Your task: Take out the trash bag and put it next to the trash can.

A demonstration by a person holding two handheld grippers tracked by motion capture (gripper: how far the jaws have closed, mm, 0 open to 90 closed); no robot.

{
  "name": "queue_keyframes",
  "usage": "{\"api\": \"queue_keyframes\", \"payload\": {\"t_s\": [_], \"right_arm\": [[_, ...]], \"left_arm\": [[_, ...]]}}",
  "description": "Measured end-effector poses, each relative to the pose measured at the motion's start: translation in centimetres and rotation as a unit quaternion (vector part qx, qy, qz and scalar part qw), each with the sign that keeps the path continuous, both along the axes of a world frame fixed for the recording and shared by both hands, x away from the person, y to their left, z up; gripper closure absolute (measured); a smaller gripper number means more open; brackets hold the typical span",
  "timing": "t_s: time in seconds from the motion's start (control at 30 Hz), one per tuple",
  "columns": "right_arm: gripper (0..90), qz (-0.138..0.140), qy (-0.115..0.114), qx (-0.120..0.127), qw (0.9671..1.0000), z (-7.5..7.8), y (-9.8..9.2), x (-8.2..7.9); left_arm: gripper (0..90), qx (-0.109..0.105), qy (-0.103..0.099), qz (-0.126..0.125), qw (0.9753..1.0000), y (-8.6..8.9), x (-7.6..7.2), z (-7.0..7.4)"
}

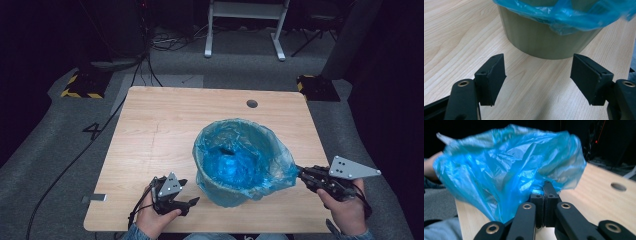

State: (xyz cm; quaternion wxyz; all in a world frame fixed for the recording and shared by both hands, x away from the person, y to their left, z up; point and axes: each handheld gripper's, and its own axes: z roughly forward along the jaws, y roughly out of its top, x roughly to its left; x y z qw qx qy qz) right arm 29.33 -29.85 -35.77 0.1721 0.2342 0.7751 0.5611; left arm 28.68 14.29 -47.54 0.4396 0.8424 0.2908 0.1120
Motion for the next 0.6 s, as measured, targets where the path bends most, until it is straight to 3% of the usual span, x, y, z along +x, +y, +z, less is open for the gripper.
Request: {"api": "queue_keyframes", "payload": {"t_s": [0.03, 0.07, 0.23, 0.6], "right_arm": [[89.1, 0.000, 0.000, 0.000, 1.0000, 0.0, 0.0, 0.0], [89.0, 0.003, -0.012, -0.003, 0.9999, 1.0, 0.6, 0.1], [89.0, 0.011, -0.030, -0.019, 0.9993, 3.3, 2.5, 0.9], [88.8, 0.015, -0.027, -0.017, 0.9994, 5.1, 4.9, 3.7]], "left_arm": [[27.3, 0.000, 0.000, 0.000, 1.0000, 0.0, 0.0, 0.0], [27.3, -0.002, 0.001, -0.002, 1.0000, -0.2, 0.0, 0.1], [27.4, -0.009, -0.004, -0.002, 0.9999, -0.1, -0.1, 0.4], [27.5, -0.021, -0.003, -0.008, 0.9998, -0.3, -0.3, 0.7]]}}
